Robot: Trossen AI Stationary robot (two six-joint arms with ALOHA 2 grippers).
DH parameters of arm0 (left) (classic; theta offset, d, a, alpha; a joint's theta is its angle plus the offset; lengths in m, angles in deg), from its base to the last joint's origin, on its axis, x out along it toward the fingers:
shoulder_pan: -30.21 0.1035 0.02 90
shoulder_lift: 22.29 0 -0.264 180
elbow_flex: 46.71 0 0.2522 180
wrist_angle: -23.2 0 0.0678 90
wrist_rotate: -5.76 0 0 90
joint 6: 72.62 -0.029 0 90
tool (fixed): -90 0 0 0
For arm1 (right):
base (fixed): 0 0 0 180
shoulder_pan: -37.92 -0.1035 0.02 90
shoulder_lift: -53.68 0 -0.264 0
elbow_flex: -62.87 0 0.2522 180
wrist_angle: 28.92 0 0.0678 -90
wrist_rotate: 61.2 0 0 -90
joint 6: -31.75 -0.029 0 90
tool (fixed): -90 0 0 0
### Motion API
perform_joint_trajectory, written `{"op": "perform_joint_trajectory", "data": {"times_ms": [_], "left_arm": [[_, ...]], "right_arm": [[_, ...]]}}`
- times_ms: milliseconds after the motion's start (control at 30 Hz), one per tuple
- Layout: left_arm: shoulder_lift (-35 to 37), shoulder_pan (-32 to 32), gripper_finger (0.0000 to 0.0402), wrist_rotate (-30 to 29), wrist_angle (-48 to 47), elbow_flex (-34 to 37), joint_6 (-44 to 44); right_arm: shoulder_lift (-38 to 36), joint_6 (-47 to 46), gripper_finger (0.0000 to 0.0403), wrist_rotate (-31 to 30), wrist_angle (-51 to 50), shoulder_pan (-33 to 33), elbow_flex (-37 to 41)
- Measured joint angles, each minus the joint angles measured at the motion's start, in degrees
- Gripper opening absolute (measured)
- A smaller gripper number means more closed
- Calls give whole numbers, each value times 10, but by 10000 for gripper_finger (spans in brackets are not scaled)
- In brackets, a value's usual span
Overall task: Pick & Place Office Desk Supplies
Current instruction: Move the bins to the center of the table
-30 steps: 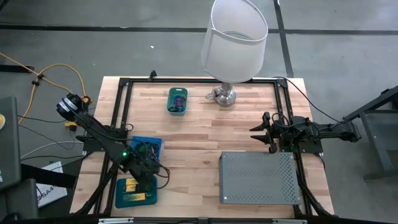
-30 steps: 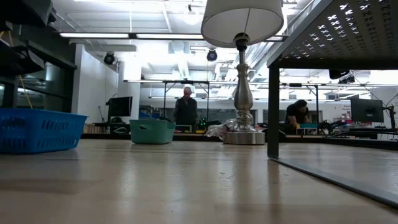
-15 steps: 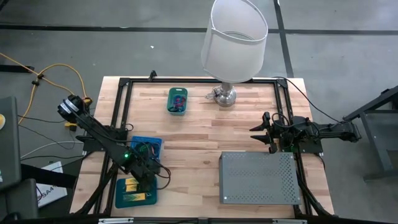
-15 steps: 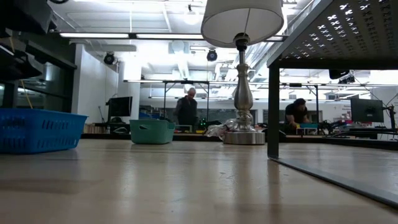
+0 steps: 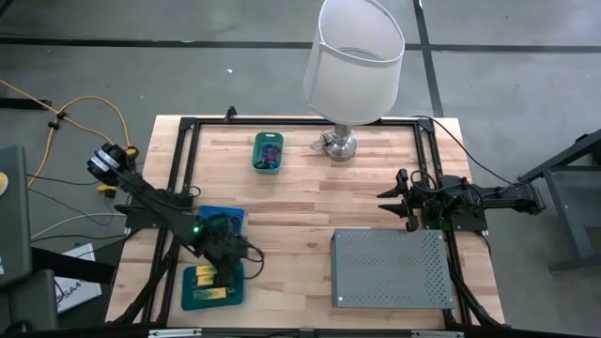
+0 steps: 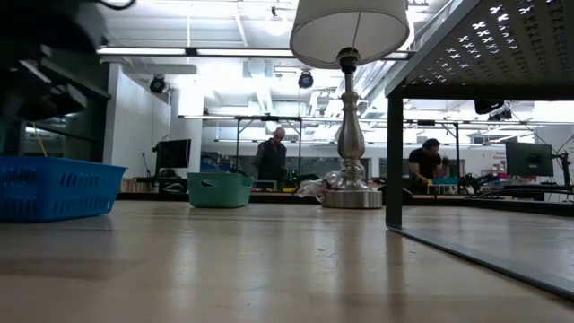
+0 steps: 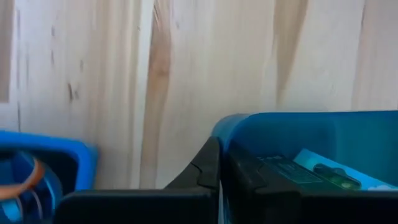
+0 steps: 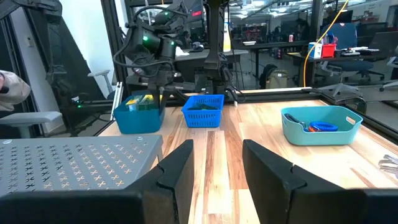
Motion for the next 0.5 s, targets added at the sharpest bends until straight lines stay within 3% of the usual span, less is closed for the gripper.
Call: {"op": "perform_joint_trajectory", "data": {"times_ms": [267,500], "left_arm": [[-37,67,2,20,60,-12,-37],[-118,127,1,39,73,-89,-73]], "right_arm": [[0,0,126,0,0,0,0],[0,0,126,0,0,0,0]]}}
